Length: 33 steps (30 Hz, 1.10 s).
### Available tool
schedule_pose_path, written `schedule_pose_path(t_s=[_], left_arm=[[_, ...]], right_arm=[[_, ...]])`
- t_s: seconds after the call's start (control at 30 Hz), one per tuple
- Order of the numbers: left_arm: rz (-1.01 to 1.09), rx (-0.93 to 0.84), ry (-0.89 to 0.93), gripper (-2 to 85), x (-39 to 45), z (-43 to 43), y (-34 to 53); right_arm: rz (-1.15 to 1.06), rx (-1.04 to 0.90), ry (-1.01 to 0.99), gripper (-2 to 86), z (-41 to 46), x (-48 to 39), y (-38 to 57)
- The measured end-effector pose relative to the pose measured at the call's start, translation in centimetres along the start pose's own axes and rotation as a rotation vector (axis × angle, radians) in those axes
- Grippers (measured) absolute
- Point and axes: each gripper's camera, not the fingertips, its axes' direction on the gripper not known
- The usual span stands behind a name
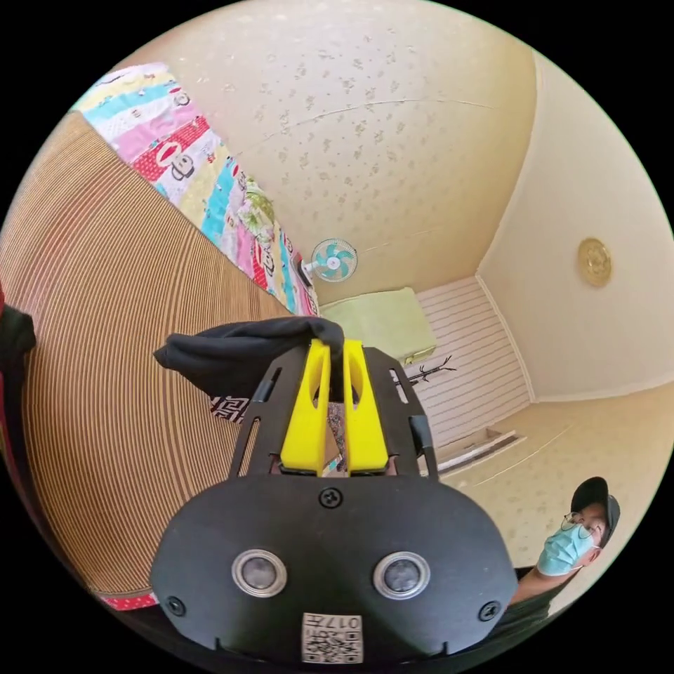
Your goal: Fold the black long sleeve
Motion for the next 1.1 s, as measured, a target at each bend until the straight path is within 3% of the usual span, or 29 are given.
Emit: schedule_pose_path(t_s=[0.2,0.33,0.47,0.53,0.8,0.93,1.1], left_arm=[[0.030,-0.013,-0.070,3.9,-2.3,-4.4,10.3],[-0.190,-0.045,-0.162,6.3,-12.2,-6.4,22.9],[-0.417,-0.022,-0.229,12.3,-19.3,-8.2,32.8],[-0.464,0.043,-0.198,13.2,-21.2,-9.1,36.0],[-0.390,0.030,-0.330,10.2,-21.6,-4.3,32.8],[-0.360,0.123,-0.308,4.8,-19.8,-2.1,30.9],[-0.066,0.005,-0.268,4.2,-11.1,6.7,25.8]], right_arm=[[-0.050,-0.101,0.005,3.2,-1.0,-1.3,11.1],[0.101,-0.173,0.142,3.4,-1.5,4.1,23.9],[0.356,-0.164,0.405,4.3,-2.1,8.5,38.0],[0.313,-0.131,0.460,3.8,-1.2,6.6,40.1],[-0.228,-0.296,0.473,1.3,16.2,-3.9,33.2],[-0.157,-0.511,0.646,0.7,23.0,-0.9,33.7],[-0.030,-0.336,0.380,0.5,12.9,-3.0,36.7]])
